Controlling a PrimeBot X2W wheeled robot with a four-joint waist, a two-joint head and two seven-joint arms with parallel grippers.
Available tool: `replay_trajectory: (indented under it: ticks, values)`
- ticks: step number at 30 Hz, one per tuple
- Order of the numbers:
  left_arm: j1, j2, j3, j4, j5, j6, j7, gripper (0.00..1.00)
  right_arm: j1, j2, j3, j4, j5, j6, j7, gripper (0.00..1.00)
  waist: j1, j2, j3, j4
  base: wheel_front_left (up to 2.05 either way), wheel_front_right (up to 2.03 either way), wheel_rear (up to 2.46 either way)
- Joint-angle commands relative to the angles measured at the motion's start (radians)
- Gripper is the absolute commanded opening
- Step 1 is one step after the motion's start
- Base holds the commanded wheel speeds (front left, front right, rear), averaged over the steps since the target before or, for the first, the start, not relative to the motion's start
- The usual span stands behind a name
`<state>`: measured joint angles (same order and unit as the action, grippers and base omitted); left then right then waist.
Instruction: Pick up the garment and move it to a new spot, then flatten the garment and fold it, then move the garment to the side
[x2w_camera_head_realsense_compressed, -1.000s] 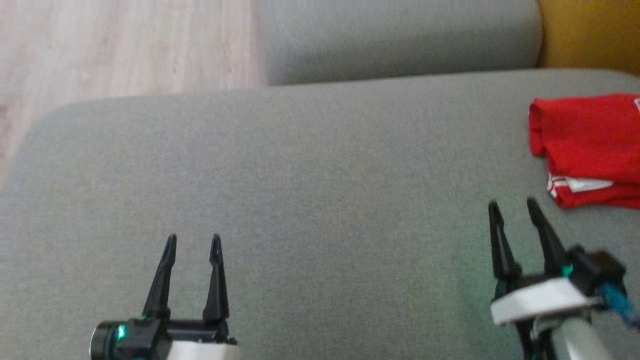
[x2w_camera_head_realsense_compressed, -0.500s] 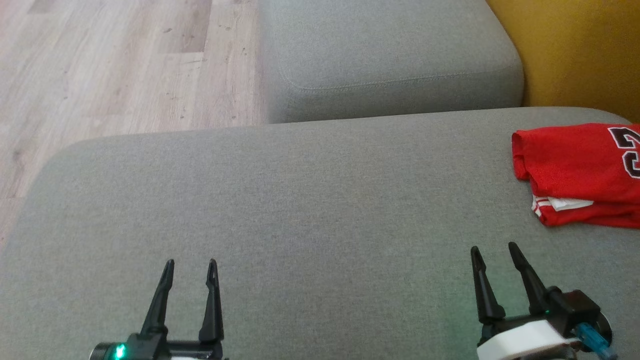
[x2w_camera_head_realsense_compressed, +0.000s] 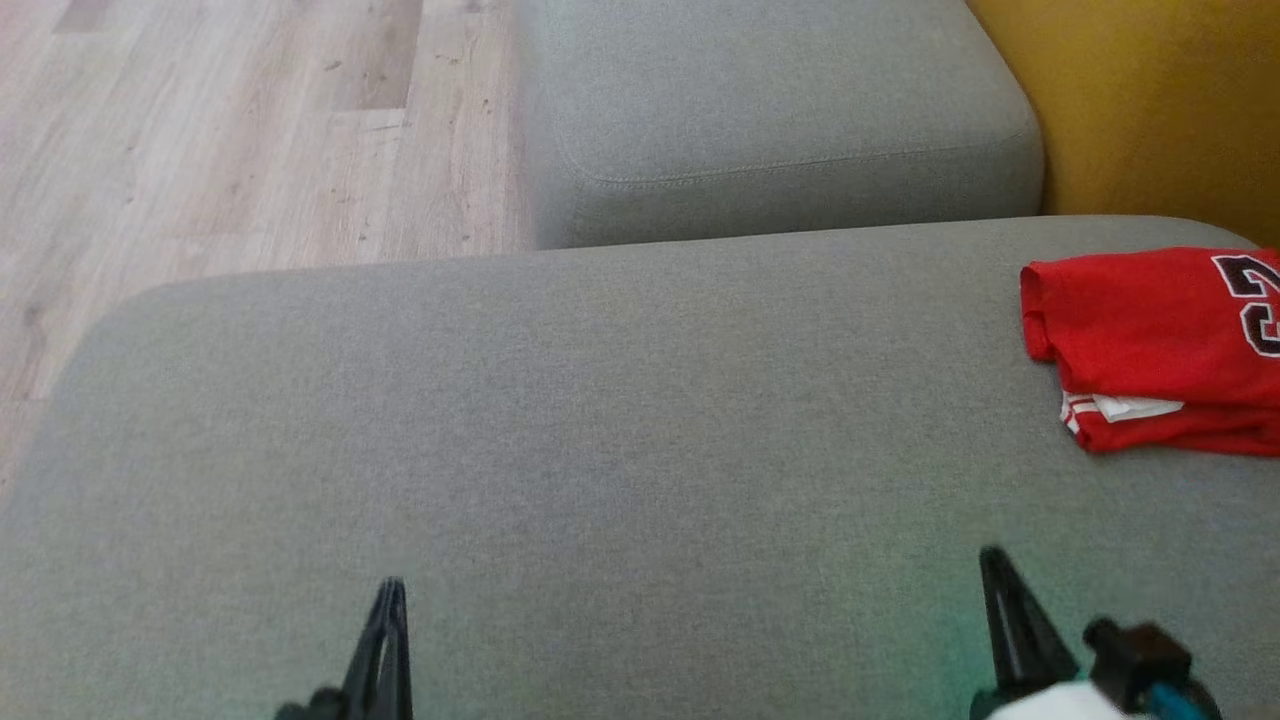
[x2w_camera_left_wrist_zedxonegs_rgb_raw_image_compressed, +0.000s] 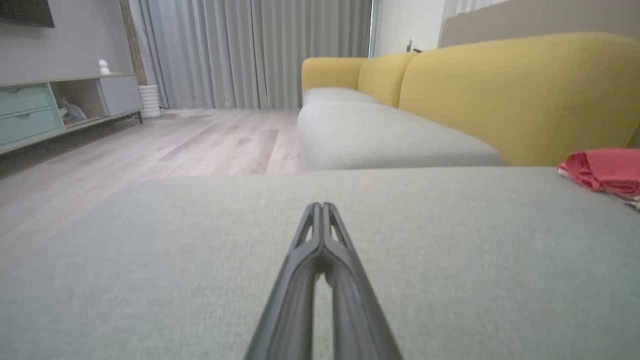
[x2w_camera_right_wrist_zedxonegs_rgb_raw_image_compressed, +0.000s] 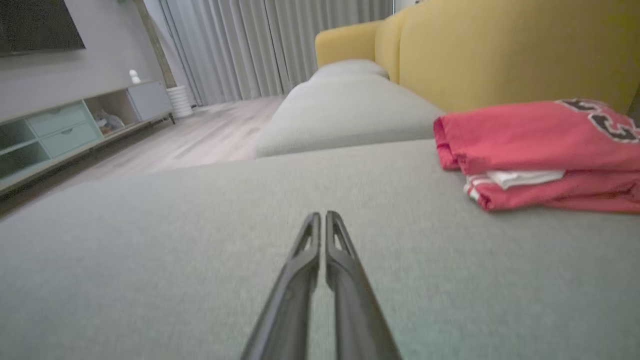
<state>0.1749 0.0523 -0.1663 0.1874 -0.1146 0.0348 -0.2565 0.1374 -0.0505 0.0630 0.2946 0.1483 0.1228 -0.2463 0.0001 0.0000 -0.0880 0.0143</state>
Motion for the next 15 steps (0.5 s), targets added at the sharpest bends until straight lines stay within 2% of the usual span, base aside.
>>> replay_trajectory:
  ticks: [1,15]
  values:
    - [0.001,0.0,0.0,0.001,-0.007,-0.001,0.001,0.0,0.001,0.0,0.0,0.001,0.006,0.0,0.001,0.0,0.0,0.0,0.0,0.0,0.0,0.0,0.0]
    - [-0.031,0.008,0.022,0.008,-0.183,-0.019,0.034,0.0,-0.027,-0.005,-0.014,-0.005,0.176,0.001,0.036,0.0,0.0,0.0,0.011,-0.002,0.0,0.0,0.0]
